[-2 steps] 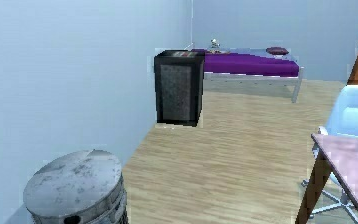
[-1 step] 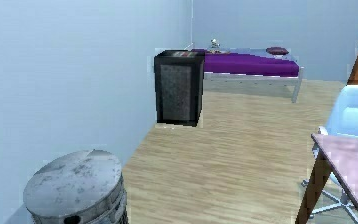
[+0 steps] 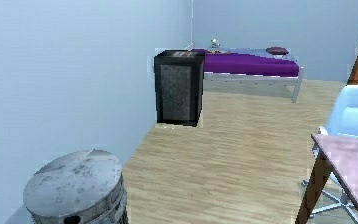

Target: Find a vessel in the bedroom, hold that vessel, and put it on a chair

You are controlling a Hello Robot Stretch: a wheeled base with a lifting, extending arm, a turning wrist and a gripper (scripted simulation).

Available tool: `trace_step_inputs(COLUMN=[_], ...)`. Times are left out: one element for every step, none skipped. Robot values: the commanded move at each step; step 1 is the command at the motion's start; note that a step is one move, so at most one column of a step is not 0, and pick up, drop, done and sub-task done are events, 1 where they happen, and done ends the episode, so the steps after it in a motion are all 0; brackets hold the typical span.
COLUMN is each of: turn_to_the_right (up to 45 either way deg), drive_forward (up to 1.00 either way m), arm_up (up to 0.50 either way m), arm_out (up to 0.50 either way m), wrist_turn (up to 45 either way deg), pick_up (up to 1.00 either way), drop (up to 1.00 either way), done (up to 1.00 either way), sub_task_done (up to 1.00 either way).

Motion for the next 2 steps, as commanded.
trace_step_inputs(turn_to_the_right=[0.0, 0.0], drive_forward=[0.00, 0.00], arm_up=[0.00, -0.30], arm_out=[0.00, 0.00], wrist_turn=[36.0, 0.0], pick_up=[0.00, 0.00], drop=[0.00, 0.00], done=[0.00, 0.00], sub_task_done=[0.00, 0.00])
